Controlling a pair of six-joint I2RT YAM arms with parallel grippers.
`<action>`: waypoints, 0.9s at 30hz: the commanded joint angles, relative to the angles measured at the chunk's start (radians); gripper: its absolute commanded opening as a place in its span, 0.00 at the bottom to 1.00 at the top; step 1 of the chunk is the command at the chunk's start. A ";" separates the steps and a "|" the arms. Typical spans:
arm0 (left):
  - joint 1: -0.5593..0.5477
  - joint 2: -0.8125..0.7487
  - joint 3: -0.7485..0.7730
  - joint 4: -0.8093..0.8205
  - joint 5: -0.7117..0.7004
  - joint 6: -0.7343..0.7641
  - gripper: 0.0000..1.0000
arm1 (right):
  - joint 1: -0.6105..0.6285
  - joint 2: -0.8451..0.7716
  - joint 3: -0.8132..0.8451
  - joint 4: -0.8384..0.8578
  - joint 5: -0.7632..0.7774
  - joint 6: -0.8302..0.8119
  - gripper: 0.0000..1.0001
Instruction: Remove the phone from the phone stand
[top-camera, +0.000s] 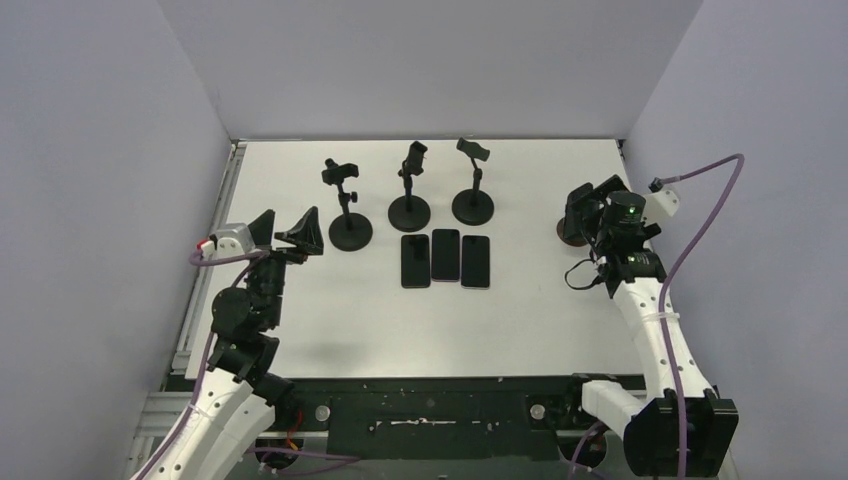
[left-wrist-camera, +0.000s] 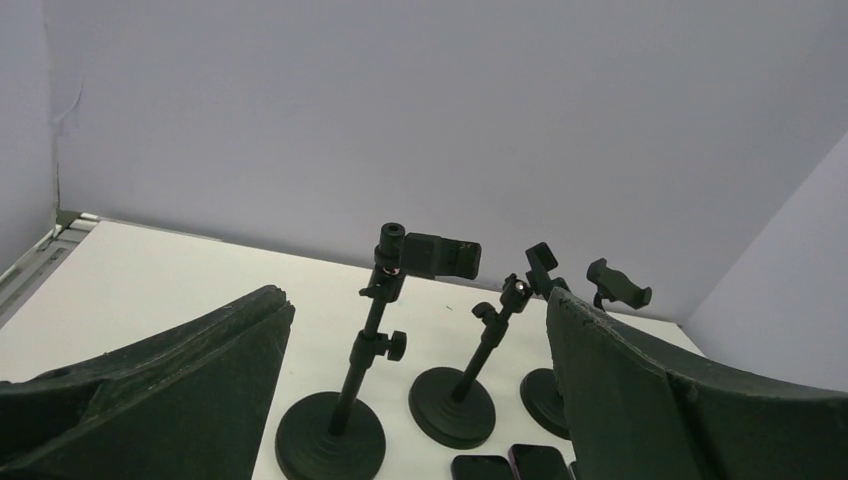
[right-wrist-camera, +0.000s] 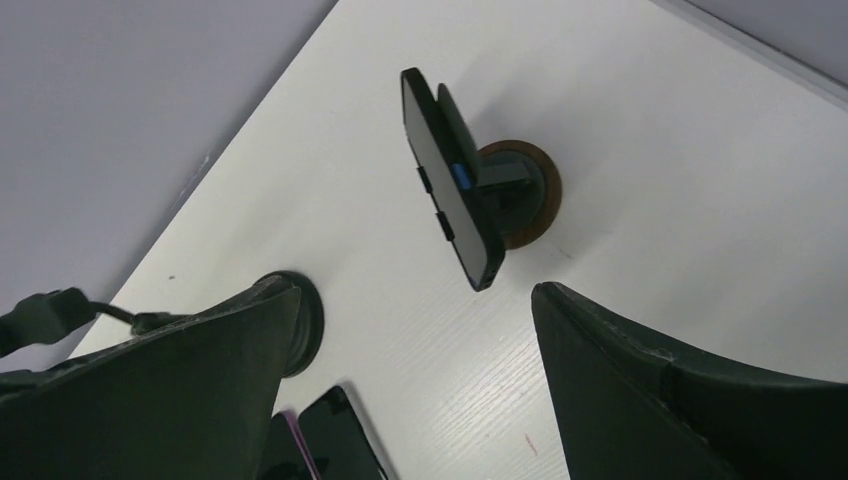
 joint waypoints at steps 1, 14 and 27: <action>-0.022 -0.030 0.004 0.053 0.010 0.046 0.98 | -0.053 0.030 -0.025 0.055 0.063 -0.018 0.90; -0.035 -0.047 0.003 0.037 0.021 0.067 0.97 | -0.147 0.281 -0.015 0.224 -0.137 -0.106 0.80; -0.040 -0.034 -0.001 0.047 0.034 0.073 0.97 | -0.166 0.369 -0.036 0.328 -0.213 -0.116 0.48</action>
